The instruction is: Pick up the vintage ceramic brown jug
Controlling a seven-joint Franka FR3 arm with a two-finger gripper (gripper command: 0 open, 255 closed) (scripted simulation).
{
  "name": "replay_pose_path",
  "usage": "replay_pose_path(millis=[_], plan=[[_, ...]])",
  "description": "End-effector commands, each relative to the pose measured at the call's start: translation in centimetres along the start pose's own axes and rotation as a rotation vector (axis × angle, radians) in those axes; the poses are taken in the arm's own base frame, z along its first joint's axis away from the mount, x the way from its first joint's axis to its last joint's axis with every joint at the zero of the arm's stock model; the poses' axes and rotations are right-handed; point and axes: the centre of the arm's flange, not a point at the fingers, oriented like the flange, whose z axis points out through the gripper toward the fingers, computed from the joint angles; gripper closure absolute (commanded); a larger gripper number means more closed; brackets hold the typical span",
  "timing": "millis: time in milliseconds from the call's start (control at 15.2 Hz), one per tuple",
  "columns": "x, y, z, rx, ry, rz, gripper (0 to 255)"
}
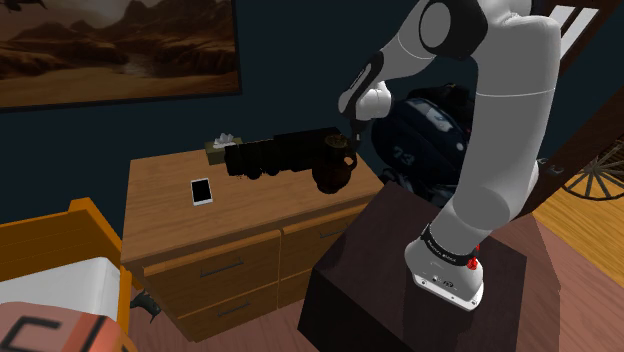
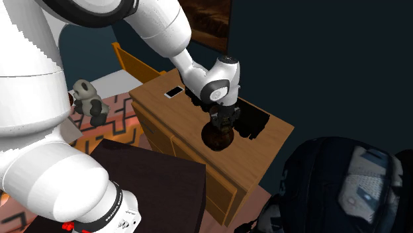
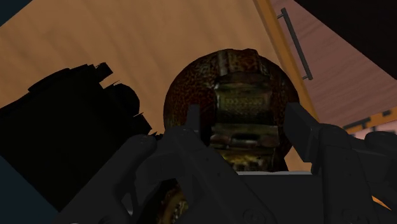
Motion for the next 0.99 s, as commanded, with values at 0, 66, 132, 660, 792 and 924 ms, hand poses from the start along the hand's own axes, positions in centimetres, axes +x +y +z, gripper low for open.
replay_pose_path(millis=[0, 66, 132, 660, 792, 924], plan=[[0.0, 0.0, 0.1, 0.000, 0.000, 0.000, 255], [0.0, 0.0, 0.1, 0.000, 0.000, 0.000, 255], [0.0, 0.0, 0.1, 0.000, 0.000, 0.000, 255], [0.0, 0.0, -1.5, 0.000, 0.000, 0.000, 255], [0.0, 0.1, -2.5, 0.000, 0.000, 0.000, 255], [0.0, 0.1, -3.6, 0.000, 0.000, 0.000, 255]])
